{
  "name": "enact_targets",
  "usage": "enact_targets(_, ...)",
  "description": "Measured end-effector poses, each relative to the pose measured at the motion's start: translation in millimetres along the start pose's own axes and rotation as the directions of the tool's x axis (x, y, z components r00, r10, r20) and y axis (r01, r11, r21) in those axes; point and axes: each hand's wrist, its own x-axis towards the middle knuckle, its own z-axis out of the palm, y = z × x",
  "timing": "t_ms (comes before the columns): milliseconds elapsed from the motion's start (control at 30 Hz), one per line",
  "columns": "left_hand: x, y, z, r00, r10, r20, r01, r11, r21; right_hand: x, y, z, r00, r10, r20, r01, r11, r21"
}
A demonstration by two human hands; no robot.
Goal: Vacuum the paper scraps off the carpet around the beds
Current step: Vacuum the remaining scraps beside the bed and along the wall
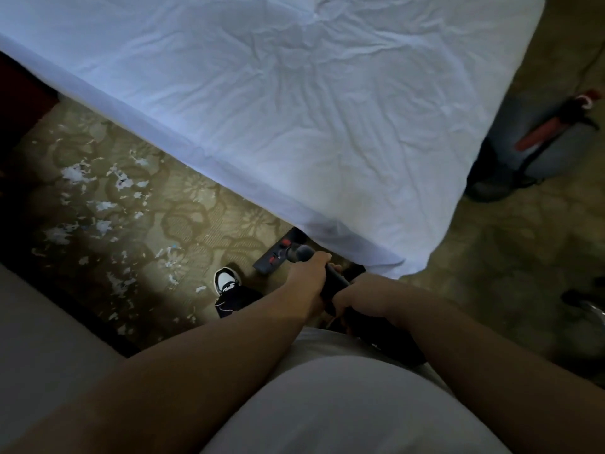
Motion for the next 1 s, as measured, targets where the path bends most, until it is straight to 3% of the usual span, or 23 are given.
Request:
enact_targets(167,-15,-16,25,0.996,-0.069,0.056,0.06,0.986,0.157,-20,24,-11,0.999,0.02,-0.046,-0.016,0.998,0.068)
enact_targets(433,-13,9,6,0.991,-0.082,0.105,0.067,0.988,0.14,-16,-5,6,0.995,0.041,-0.09,-0.035,0.997,0.062)
enact_targets(767,21,139,-112,0.994,0.109,0.023,-0.111,0.991,0.077,37,-154,84,0.997,-0.037,-0.075,0.044,0.995,0.089)
enact_targets(1000,40,235,-203,0.988,0.149,-0.05,-0.148,0.988,0.033,67,-268,136,0.99,-0.131,-0.059,0.133,0.991,0.024)
